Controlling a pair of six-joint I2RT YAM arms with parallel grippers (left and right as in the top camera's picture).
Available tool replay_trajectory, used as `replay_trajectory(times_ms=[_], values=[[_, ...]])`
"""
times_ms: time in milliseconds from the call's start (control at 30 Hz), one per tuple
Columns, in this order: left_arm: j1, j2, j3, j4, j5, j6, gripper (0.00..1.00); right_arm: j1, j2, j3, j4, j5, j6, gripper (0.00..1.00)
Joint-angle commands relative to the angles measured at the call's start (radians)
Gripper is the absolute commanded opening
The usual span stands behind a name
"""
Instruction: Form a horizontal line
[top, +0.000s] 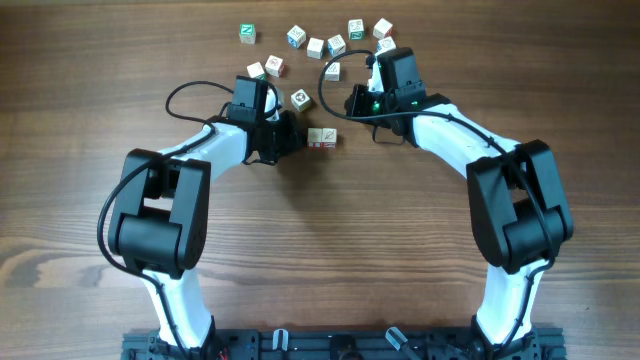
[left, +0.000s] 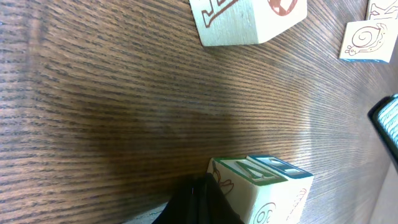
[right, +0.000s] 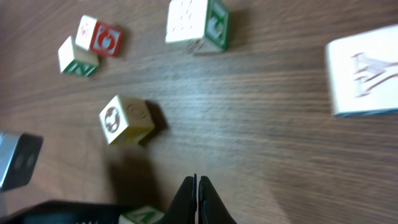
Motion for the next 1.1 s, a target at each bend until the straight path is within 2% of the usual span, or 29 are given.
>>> replay_trajectory(times_ms=[0, 1067], values=[[-0.008, 0.023, -0.021, -0.011, -0.051, 0.016, 0.04, 0.003, 0.017, 0.014, 0.0, -0.093, -0.006, 0.04], [-0.008, 0.023, -0.021, -0.011, -0.052, 0.016, 0.04, 0.079, 0.04, 0.003, -0.049, -0.014, -0.032, 0.04]])
